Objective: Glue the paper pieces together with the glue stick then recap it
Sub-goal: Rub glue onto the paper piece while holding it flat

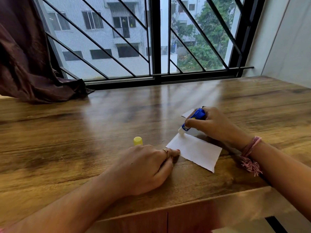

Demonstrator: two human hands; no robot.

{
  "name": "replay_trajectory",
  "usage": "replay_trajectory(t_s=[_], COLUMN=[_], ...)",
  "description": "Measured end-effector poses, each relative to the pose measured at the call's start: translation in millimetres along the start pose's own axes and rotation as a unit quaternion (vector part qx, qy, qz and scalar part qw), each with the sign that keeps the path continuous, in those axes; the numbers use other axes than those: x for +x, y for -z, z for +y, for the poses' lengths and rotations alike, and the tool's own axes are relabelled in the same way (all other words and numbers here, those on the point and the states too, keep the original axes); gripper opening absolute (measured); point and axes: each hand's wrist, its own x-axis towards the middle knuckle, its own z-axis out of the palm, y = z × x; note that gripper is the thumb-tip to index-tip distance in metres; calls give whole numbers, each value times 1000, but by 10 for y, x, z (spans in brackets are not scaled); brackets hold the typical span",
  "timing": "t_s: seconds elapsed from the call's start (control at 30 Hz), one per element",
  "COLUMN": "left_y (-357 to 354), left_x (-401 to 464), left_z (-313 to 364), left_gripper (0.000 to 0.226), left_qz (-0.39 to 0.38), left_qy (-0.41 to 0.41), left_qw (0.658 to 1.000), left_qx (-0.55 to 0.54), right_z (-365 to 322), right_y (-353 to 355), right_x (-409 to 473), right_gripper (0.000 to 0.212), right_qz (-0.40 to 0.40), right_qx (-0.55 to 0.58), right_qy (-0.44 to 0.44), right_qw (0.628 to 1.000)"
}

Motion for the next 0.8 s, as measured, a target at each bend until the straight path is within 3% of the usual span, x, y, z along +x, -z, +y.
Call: replay_trajectory(t_s=[0.53, 0.8], left_y=[-4, 17], left_x=[-6, 3], left_z=[1, 2], left_gripper=[45, 40], left_qz=[-4, -22], left_qy=[-16, -16], left_qw=[1000, 999], left_qx=[-19, -23], right_z=[-31, -25], right_y=[10, 6], right_x=[-13, -21], right_gripper=[12, 24], right_qz=[-4, 3], right_qx=[-3, -13], right_qy=[-1, -9], right_qw=[1000, 1000])
